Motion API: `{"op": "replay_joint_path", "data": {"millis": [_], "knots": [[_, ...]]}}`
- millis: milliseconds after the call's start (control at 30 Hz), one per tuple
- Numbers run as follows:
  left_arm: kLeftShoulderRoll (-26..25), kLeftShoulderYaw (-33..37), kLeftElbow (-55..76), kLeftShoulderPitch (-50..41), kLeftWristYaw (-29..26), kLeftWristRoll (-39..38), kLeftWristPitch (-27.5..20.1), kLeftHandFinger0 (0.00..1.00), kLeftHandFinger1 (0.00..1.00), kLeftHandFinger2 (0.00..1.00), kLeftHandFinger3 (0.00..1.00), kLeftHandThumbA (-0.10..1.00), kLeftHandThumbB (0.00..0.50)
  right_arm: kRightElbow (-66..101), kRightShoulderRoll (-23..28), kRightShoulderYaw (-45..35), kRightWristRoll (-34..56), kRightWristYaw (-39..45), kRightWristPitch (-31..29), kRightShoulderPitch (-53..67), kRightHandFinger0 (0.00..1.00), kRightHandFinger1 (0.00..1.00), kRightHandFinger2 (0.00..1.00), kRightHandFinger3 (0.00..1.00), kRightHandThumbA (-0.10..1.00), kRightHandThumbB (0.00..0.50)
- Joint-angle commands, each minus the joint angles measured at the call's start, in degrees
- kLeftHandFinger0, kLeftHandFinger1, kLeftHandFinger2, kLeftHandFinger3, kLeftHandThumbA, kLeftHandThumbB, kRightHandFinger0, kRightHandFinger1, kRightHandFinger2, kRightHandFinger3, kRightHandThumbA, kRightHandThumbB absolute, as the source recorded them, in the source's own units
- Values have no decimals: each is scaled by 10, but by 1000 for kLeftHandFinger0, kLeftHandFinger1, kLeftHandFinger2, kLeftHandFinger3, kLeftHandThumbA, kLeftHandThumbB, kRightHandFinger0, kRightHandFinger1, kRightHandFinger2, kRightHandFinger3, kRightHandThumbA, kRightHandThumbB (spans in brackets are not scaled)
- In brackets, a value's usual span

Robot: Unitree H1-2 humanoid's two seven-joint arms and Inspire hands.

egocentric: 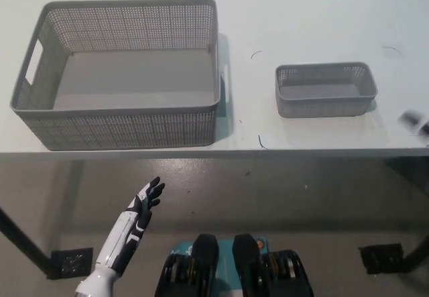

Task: Use the right hand to pick up a small rectangular container and put it into a bigger container on the left side

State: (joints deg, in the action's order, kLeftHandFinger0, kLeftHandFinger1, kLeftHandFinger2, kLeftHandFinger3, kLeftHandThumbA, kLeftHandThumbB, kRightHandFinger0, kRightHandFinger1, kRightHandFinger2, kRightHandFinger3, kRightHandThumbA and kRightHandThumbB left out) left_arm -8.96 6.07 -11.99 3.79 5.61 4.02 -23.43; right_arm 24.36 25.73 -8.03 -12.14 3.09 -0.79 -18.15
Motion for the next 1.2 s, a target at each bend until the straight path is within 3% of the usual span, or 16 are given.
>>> {"op": "replay_joint_path", "data": {"millis": [0, 167, 300, 500, 600, 733, 967, 1033, 1133, 1167], "knots": [[-16, -6, 15, 15, 20, -26, -26, 1000, 1000, 1000, 1000, 1000, 327, 23, 134, 0, 56, 126, 179, -143, 1000, 1000, 1000, 1000, 1000, 349], [-18, -7, 15, 13, 14, -10, -25, 1000, 1000, 1000, 1000, 1000, 352, -59, 209, 94, 59, 259, 274, -305, 1000, 1000, 1000, 1000, 1000, 302], [-17, -7, 12, 12, 13, -11, -23, 1000, 1000, 1000, 1000, 1000, 370, -196, 218, 193, 13, 361, 253, -427, 1000, 1000, 1000, 1000, 1000, 286], [-19, -6, 8, 10, 15, -8, -24, 1000, 1000, 1000, 1000, 1000, 382, -416, 178, 304, -53, 453, 191, -549, 1000, 1000, 1000, 1000, 1000, 411], [-18, -6, 9, 10, 13, -6, -20, 1000, 1000, 1000, 1000, 1000, 385, -498, 155, 349, -77, 477, 166, -596, 1000, 1000, 1000, 1000, 1000, 412], [-17, -6, 9, 7, 13, -6, -18, 1000, 1000, 1000, 1000, 1000, 392, -606, 116, 407, -120, 473, 126, -645, 1000, 1000, 1000, 1000, 1000, 466], [-15, -5, 6, 4, 8, 3, -25, 1000, 1000, 1000, 1000, 1000, 369, -738, 56, 476, -140, 455, 70, -696, 1000, 1000, 1000, 1000, 1000, 423], [-14, -5, 5, 2, 7, 1, -25, 1000, 1000, 1000, 1000, 1000, 370, -782, 30, 495, -144, 461, 69, -714, 1000, 1000, 1000, 1000, 1000, 442], [-13, -5, 5, -1, 4, 7, -26, 1000, 1000, 1000, 1000, 1000, 369, -848, -10, 515, -141, 469, 50, -735, 1000, 1000, 1000, 1000, 1000, 372], [-12, -5, 6, -2, 3, 8, -26, 1000, 1000, 1000, 1000, 1000, 369, -854, -15, 518, -142, 466, 50, -736, 1000, 1000, 1000, 1000, 1000, 371]]}}
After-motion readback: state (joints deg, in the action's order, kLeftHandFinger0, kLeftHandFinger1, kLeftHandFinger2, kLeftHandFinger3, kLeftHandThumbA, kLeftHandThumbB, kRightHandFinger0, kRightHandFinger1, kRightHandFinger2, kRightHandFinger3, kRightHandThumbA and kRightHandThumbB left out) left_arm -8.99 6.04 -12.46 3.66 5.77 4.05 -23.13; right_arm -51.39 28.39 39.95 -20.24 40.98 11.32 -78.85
